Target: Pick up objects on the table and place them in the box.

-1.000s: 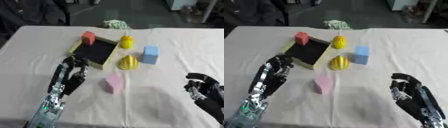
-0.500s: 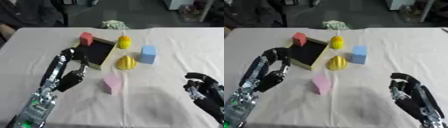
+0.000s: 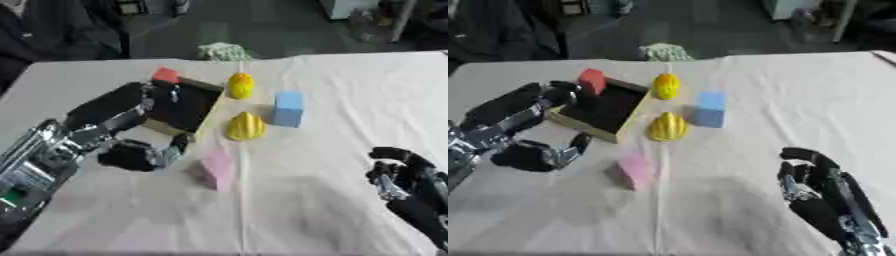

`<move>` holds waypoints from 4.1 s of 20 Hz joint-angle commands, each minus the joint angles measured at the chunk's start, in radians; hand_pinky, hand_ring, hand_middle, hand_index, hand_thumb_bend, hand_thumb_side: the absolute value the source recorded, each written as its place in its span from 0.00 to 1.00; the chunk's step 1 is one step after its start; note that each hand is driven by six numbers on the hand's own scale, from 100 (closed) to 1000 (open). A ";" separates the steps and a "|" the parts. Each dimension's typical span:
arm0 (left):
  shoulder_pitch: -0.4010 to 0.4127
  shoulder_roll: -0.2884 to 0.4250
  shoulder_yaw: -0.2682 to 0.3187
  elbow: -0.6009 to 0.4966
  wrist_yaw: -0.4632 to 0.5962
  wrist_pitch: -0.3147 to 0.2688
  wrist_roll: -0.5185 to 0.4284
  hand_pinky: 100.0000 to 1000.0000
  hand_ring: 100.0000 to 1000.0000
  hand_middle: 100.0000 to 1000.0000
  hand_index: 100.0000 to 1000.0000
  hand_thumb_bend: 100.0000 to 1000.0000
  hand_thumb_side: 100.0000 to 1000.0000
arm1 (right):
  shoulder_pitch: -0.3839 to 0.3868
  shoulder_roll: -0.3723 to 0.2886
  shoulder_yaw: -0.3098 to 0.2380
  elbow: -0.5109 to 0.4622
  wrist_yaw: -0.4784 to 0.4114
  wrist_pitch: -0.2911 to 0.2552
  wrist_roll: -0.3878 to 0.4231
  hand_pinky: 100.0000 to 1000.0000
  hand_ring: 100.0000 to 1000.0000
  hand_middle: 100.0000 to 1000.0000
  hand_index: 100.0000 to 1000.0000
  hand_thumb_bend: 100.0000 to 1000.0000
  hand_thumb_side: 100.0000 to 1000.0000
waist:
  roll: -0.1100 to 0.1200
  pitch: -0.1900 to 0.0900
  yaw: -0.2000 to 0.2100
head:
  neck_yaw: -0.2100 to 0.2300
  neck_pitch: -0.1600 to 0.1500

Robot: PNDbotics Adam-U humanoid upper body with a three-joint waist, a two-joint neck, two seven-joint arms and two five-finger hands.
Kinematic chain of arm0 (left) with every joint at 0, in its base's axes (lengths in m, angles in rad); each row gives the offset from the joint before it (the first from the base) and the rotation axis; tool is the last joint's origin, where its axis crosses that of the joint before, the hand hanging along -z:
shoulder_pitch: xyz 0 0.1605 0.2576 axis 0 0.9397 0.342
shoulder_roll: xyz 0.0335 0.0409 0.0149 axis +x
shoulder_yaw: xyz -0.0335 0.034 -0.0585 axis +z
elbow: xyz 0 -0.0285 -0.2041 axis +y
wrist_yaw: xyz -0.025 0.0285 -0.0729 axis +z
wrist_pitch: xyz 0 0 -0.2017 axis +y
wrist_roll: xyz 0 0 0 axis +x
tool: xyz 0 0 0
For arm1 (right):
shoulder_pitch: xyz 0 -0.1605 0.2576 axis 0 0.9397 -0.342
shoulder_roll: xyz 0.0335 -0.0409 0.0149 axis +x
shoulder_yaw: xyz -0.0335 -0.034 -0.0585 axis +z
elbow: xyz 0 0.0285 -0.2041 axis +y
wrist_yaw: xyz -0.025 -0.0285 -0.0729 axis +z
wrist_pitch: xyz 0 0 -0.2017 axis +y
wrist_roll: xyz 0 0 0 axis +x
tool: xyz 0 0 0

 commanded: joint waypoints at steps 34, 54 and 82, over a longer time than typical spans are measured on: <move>-0.215 -0.287 -0.112 0.543 -0.605 -0.255 -0.032 0.83 0.80 0.81 0.97 0.30 0.21 | -0.005 -0.005 0.006 -0.016 -0.011 0.001 0.013 0.56 0.55 0.68 0.74 0.00 0.21 | -0.027 -0.008 -0.034 | 0.004 0.005; -0.243 -0.265 -0.088 0.535 -0.488 -0.254 -0.044 0.78 0.71 0.58 0.76 0.10 0.07 | -0.006 -0.004 0.007 -0.014 -0.011 0.001 0.015 0.56 0.55 0.69 0.74 0.00 0.21 | -0.021 -0.010 -0.045 | 0.004 0.005; -0.291 -0.156 0.213 0.916 -0.747 0.014 0.219 0.76 0.72 0.62 0.79 0.20 0.08 | -0.001 -0.009 0.008 -0.012 -0.011 0.002 0.016 0.56 0.55 0.69 0.74 0.00 0.20 | -0.030 -0.005 -0.035 | -0.007 0.005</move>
